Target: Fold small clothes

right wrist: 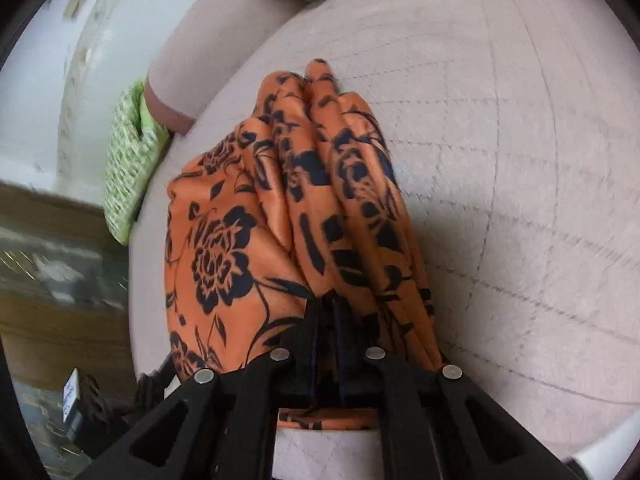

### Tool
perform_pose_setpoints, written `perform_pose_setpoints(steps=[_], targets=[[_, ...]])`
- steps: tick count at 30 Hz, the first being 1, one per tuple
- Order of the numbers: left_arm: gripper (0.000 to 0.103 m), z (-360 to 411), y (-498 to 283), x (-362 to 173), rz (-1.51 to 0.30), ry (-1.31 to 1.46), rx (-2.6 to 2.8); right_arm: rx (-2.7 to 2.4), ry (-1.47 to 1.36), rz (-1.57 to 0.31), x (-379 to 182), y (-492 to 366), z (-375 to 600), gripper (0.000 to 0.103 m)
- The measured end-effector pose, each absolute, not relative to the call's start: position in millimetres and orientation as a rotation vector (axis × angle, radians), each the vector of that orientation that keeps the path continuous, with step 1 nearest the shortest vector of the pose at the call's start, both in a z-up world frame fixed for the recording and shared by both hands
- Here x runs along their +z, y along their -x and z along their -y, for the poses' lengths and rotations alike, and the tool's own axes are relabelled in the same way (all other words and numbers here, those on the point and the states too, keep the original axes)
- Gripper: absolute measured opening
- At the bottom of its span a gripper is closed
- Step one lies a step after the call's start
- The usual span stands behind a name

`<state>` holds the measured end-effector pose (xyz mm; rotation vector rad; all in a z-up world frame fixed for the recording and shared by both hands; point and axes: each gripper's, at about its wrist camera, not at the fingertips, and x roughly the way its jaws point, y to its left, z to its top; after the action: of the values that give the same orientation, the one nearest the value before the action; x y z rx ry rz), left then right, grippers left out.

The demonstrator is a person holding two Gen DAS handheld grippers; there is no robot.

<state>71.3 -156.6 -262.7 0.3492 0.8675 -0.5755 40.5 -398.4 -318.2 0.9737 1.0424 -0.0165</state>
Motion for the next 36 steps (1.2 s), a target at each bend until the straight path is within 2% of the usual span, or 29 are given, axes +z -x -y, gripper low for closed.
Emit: perform_pose_setpoints(steps=[3, 8, 13, 15, 20, 29, 36], targets=[[0.103, 145.9, -72.5, -254.7, -0.878, -0.292, -0.572, 0.023, -1.009, -1.049, -315.5, -38.5, 407.4, 0.009], [0.103, 119.9, -73.8, -226.9, -0.742, -0.242, -0.499, 0.005, -0.966, -0.936, -289.8, -30.7, 411.5, 0.012], [0.103, 99.3, -112.8, -231.3, -0.797, -0.164, -0.367, 0.09, -0.939, -0.819, -265.1, -39.0, 401.0, 0.012], [0.103, 101.5, -124.0, -240.3, -0.824, -0.174, -0.351, 0.118, -0.906, -0.853, -265.0, -50.9, 387.0, 0.012], [0.103, 119.7, -129.6, -250.5, -0.813, -0.296, -0.366, 0.055, -0.807, -1.077, -295.5, -84.3, 360.6, 0.01], [0.103, 130.5, -169.3, -228.7, -0.825, -0.116, -0.354, 0.104, -0.786, -0.865, -256.6, -122.2, 369.2, 0.009], [0.103, 169.0, -222.9, -258.5, -0.947, -0.206, -0.284, 0.077, -0.843, -0.932, -286.6, -188.1, 373.3, 0.009]])
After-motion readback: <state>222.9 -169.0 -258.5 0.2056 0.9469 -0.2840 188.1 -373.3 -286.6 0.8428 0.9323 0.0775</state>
